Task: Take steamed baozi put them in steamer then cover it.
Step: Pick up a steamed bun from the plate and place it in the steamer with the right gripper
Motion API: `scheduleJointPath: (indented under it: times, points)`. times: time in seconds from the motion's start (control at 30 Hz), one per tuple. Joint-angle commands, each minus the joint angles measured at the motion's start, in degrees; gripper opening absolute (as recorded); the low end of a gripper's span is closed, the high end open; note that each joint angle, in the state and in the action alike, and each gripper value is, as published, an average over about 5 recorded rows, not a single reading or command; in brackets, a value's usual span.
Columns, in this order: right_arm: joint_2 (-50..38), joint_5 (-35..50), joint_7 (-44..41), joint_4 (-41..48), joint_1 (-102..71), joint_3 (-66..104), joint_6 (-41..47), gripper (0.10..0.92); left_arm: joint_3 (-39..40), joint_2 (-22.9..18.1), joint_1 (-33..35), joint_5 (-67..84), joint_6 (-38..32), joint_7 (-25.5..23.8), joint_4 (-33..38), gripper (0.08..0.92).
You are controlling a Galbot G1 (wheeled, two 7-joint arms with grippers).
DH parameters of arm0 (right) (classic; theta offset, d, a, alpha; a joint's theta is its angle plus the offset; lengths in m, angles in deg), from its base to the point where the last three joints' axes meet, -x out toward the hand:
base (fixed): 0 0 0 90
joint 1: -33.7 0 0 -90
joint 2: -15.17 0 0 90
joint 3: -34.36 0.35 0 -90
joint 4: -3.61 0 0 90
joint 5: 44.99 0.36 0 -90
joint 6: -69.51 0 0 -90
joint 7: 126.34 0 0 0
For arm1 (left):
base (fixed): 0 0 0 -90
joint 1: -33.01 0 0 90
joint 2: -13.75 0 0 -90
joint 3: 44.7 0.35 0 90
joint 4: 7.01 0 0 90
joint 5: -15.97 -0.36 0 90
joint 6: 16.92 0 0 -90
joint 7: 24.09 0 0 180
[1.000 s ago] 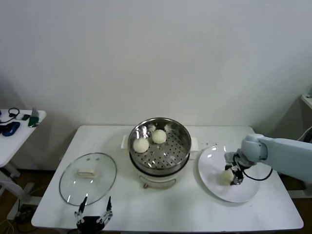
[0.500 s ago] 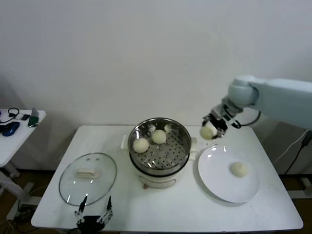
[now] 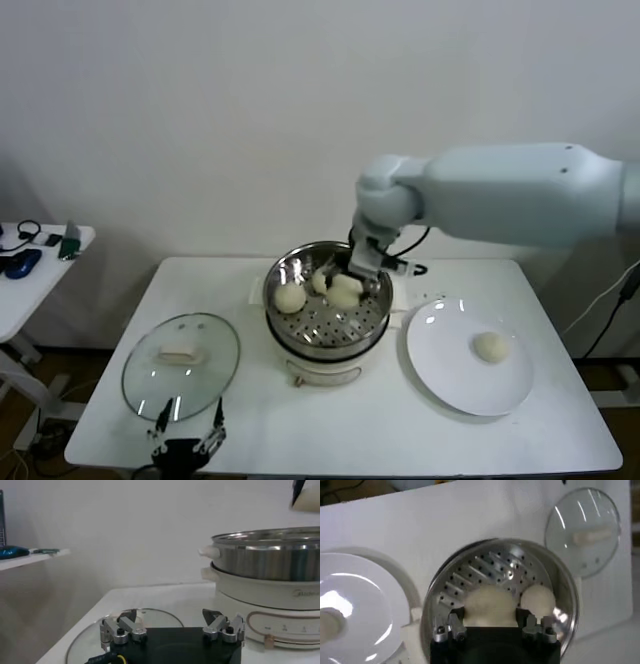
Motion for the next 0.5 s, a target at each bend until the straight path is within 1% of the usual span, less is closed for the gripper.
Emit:
scheduleJointPath:
  times: [0.03, 0.3, 0.5]
  points:
    - [6.4, -12.0, 2.1, 5.5, -10.8, 0.9, -3.5, 0.67, -0.1, 0.1, 0.2, 0.4, -0.2, 0.1, -0.1, 0.823]
    - [7.3, -12.8, 2.5, 8.2, -13.2, 0.8, -3.6, 0.67, -0.2, 0.2, 0.2, 0.6, -0.4, 0.1, -0.4, 0.823]
    - [8.0, -10.1, 1.4, 8.2, -12.5, 1.0, -3.8, 0.67, -0.1, 0.3, 0.4, 0.5, -0.3, 0.1, -0.2, 0.823]
